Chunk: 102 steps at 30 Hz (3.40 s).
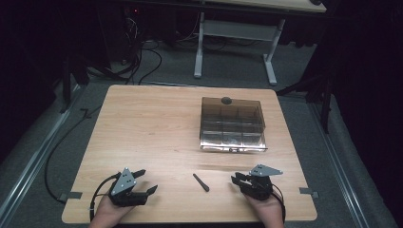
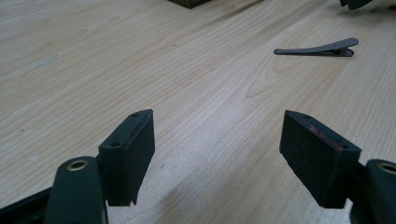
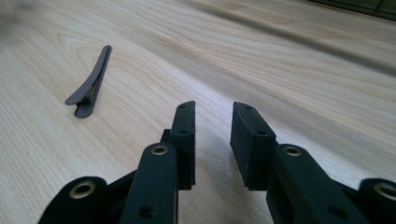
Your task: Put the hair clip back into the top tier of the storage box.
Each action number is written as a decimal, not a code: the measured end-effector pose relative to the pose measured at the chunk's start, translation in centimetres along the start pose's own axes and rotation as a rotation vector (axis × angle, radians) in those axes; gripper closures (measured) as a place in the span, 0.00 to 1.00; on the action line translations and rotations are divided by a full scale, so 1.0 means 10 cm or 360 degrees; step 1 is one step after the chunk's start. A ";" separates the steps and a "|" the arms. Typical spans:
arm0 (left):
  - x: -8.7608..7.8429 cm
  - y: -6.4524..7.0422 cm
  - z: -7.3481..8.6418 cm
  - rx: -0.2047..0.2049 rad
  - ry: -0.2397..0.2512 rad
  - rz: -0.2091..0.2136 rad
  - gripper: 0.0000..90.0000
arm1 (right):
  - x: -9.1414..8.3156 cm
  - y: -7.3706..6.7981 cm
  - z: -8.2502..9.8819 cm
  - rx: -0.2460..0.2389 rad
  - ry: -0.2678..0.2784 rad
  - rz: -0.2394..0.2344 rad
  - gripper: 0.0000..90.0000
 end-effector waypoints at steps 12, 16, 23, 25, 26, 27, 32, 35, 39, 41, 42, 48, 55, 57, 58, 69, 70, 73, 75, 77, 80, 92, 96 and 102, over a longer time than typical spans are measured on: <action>-0.01 0.00 0.00 -0.0001 0.0004 -0.0019 0.30 | 0.00 -0.03 -0.01 -0.0052 0.0033 0.0068 0.80; -0.03 0.00 0.01 -0.0005 0.0013 -0.0023 0.30 | 0.03 -0.12 -0.02 -0.0046 0.0014 -0.0014 0.78; -0.04 0.02 0.01 0.0006 0.0019 -0.0014 0.30 | 0.15 -0.48 -0.05 -0.0170 -0.0015 -0.0120 0.73; -0.04 0.02 0.01 0.0005 0.0023 -0.0012 0.30 | 0.17 -0.59 -0.05 -0.0184 -0.0009 -0.0196 0.71; -0.04 0.02 0.01 0.0005 0.0024 -0.0011 0.30 | 0.19 -0.64 -0.05 -0.0192 -0.0017 -0.0217 0.71; -0.04 0.02 0.01 0.0007 0.0020 -0.0008 0.30 | 0.22 -0.69 -0.05 -0.0206 -0.0023 -0.0230 0.70; -0.04 0.02 0.01 0.0006 0.0011 -0.0011 0.30 | 0.37 -0.83 -0.03 -0.0304 -0.0090 -0.0174 0.70; -0.03 0.02 0.01 0.0004 0.0008 -0.0009 0.30 | 0.43 -0.84 -0.03 -0.0321 -0.0106 -0.0139 0.73; -0.03 0.02 0.01 0.0009 -0.0001 -0.0011 0.30 | 0.47 -0.86 -0.02 -0.0361 -0.0118 -0.0108 0.75; -0.03 0.02 0.01 0.0011 -0.0003 -0.0012 0.30 | 0.48 -0.87 -0.03 -0.0365 -0.0118 -0.0094 0.77; -0.03 0.02 0.01 0.0011 -0.0003 -0.0016 0.30 | 0.48 -0.87 -0.03 -0.0366 -0.0124 -0.0094 0.78; -0.03 0.02 0.01 0.0008 -0.0003 -0.0012 0.30 | 0.50 -0.88 -0.03 -0.0377 -0.0123 -0.0068 0.81; -0.03 0.01 0.01 0.0002 -0.0006 -0.0015 0.30 | 0.49 -0.88 -0.03 -0.0389 -0.0129 -0.0089 0.86; -0.03 0.01 0.01 0.0000 -0.0008 -0.0018 0.30 | 0.49 -0.89 -0.03 -0.0391 -0.0127 -0.0094 0.86; -0.03 0.01 0.01 0.0001 -0.0009 -0.0019 0.30 | 0.49 -0.89 -0.03 -0.0396 -0.0125 -0.0096 0.86; -0.02 0.01 0.01 -0.0003 -0.0020 -0.0027 0.30 | 0.35 -0.84 -0.08 -0.0359 -0.0037 -0.0112 0.86; -0.02 0.01 0.01 -0.0004 -0.0019 -0.0030 0.30 | 0.34 -0.84 -0.09 -0.0359 -0.0030 -0.0110 0.86; -0.02 0.01 0.01 -0.0004 -0.0020 -0.0033 0.30 | 0.29 -0.81 -0.10 -0.0355 -0.0010 -0.0096 0.86; -0.02 0.01 0.01 -0.0007 -0.0021 -0.0032 0.30 | 0.25 -0.78 -0.11 -0.0356 0.0002 -0.0078 0.86; -0.02 0.01 0.01 -0.0008 -0.0023 -0.0031 0.30 | 0.20 -0.73 -0.11 -0.0329 0.0013 -0.0065 0.86; -0.02 0.01 0.01 -0.0007 -0.0025 -0.0029 0.30 | 0.14 -0.65 -0.10 -0.0318 0.0024 -0.0043 0.86; -0.01 0.01 0.01 -0.0004 -0.0038 -0.0001 0.30 | -0.04 -0.27 0.04 -0.0192 -0.0013 0.0089 0.86; 0.00 0.01 0.01 -0.0006 -0.0037 0.0007 0.30 | -0.01 -0.22 0.08 -0.0169 -0.0053 0.0104 0.86; 0.00 0.01 0.01 -0.0002 -0.0039 0.0012 0.30 | 0.01 -0.21 0.11 -0.0171 -0.0077 0.0124 0.86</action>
Point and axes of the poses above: each handheld gripper's, and its own axes: x roughly forward along the jaws, z roughly out of its underside, y roughly to its right, the point moved 4 cm from there along x, roughly forward along the jaws, and after that the axes turned 10 degrees about x, right-handed, at the moved point
